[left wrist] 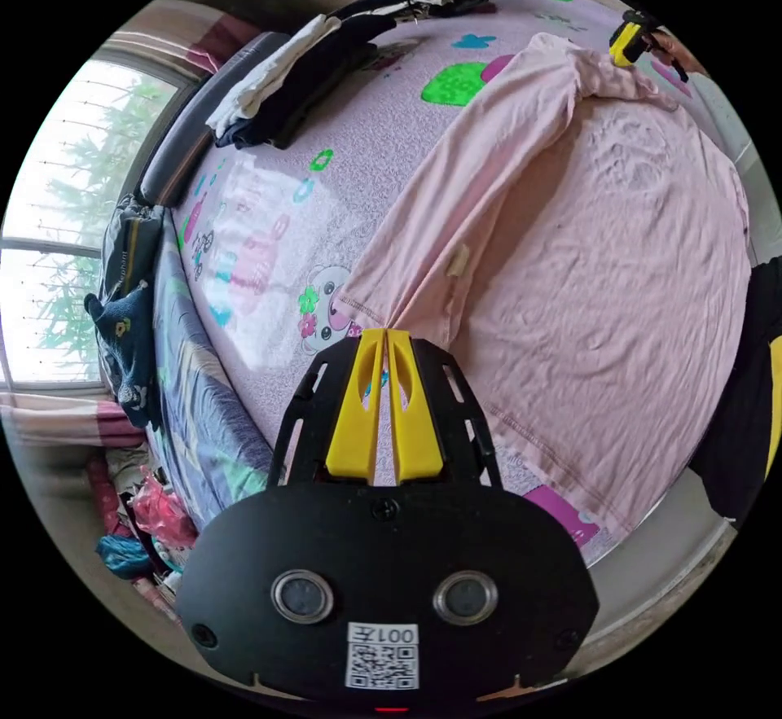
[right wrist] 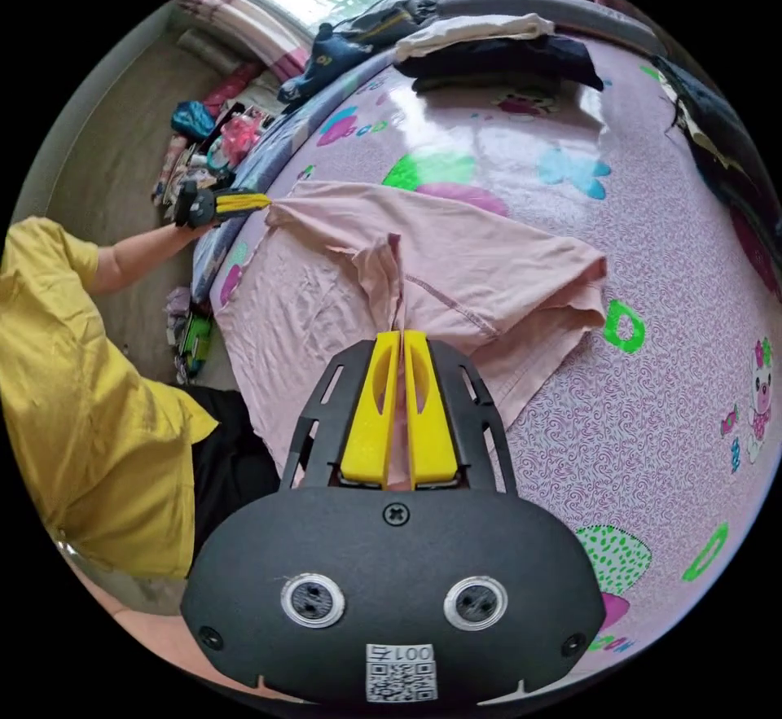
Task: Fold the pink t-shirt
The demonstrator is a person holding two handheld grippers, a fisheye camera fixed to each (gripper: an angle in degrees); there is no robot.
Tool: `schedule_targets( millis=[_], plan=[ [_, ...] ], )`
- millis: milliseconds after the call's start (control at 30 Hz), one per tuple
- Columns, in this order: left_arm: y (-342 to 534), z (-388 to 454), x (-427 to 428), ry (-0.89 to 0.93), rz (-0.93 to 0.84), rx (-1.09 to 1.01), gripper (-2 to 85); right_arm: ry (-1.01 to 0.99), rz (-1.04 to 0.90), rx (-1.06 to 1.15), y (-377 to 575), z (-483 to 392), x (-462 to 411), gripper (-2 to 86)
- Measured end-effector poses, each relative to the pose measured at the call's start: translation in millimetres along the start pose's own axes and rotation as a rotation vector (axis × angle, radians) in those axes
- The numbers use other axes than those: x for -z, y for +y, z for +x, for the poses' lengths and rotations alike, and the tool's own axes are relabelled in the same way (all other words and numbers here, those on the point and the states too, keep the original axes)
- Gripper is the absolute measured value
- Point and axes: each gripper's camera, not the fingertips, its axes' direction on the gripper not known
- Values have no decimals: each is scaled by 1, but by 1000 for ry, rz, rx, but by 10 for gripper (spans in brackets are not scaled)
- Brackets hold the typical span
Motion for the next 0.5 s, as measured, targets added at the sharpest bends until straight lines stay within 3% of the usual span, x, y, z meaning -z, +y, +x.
schedule_targets(
  millis=[233,367,500],
  plan=[
    [1,25,-34,-52,-114,-146,-17,-63,-182,23,11,-8,-30,10],
    [4,28,-35,-47,-108,-130,-16,-32,-47,-40,14,8,1,10],
    [14,11,-35,-65,-111,27,-16,3,134,-192,11,42,35,15]
  ],
)
